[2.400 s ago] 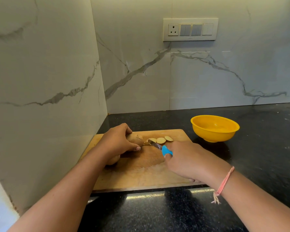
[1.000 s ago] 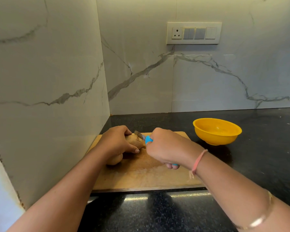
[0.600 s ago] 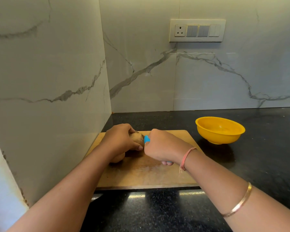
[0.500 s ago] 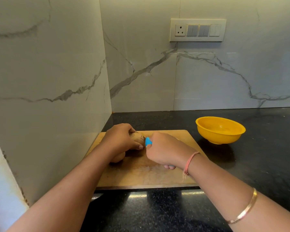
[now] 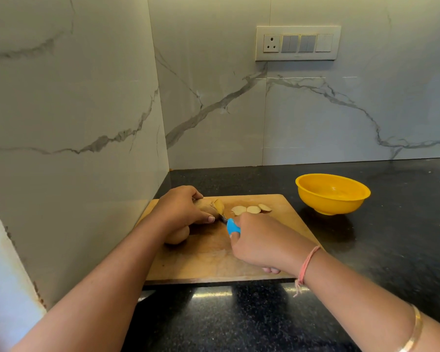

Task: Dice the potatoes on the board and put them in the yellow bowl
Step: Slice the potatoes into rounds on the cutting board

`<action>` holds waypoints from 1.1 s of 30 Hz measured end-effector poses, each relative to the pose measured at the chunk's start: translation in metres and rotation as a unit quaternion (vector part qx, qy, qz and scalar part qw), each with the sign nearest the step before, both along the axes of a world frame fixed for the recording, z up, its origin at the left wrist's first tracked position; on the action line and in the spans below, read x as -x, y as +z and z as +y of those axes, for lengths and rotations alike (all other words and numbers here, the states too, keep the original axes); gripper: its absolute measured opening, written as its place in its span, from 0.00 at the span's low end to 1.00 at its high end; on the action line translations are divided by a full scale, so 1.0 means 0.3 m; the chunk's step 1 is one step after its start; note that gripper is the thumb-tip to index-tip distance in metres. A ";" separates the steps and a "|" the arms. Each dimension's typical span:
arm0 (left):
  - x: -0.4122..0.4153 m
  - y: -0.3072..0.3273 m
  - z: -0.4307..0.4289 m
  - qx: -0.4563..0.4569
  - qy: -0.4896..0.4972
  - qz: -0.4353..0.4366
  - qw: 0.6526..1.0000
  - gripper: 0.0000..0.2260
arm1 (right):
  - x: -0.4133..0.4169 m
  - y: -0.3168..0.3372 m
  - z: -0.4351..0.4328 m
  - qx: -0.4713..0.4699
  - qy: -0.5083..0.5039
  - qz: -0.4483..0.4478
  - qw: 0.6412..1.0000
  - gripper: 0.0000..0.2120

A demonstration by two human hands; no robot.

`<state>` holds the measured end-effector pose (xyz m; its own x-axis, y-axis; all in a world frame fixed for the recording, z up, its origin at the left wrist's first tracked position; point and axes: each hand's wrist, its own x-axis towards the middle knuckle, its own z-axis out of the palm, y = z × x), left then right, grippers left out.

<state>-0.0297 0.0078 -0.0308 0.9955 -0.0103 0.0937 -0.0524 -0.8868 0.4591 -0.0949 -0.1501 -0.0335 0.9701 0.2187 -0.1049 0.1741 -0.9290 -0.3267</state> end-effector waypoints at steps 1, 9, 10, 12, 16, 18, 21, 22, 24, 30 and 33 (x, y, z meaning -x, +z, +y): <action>-0.001 0.000 0.002 0.003 0.000 0.003 1.000 0.27 | 0.003 0.002 -0.005 0.007 -0.002 0.001 1.000 0.21; -0.005 0.002 0.035 0.047 -0.024 0.030 0.998 0.27 | 0.025 0.041 -0.075 0.022 -0.009 0.021 0.999 0.22; -0.005 0.000 0.037 0.050 -0.027 0.029 0.998 0.27 | 0.022 0.045 -0.085 0.010 -0.010 0.026 1.000 0.22; -0.002 -0.002 0.038 0.058 -0.027 0.027 0.998 0.27 | 0.017 0.042 -0.094 -0.017 -0.018 0.024 0.999 0.21; 0.002 -0.007 0.038 0.063 -0.026 0.024 0.997 0.29 | 0.024 0.023 -0.088 -0.067 -0.046 -0.002 0.997 0.21; 0.003 -0.009 0.037 0.061 -0.026 0.023 0.998 0.29 | 0.029 0.023 -0.075 -0.098 -0.047 0.000 0.994 0.21; 0.002 -0.008 0.030 0.043 -0.026 0.021 0.999 0.28 | 0.037 0.030 -0.049 -0.128 -0.042 -0.013 0.991 0.21; 0.002 -0.007 0.027 0.038 -0.025 0.021 0.999 0.29 | 0.040 0.031 -0.040 -0.135 -0.037 -0.020 0.990 0.21; 0.002 -0.006 0.023 0.031 -0.022 0.018 0.999 0.29 | 0.043 0.034 -0.025 -0.144 -0.030 -0.030 0.989 0.20; 0.005 -0.006 0.019 0.026 -0.011 0.007 1.000 0.29 | 0.059 0.039 0.008 -0.105 -0.028 -0.030 0.994 0.20; 0.009 -0.007 0.015 0.027 -0.006 0.001 1.000 0.30 | 0.063 0.039 0.029 -0.038 -0.015 -0.076 0.996 0.16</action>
<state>-0.0324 0.0124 -0.0328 0.9955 -0.0175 0.0929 -0.0624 -0.8596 0.5072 -0.1139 -0.1413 -0.0220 0.9799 0.1909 0.0585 0.1989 -0.9082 -0.3682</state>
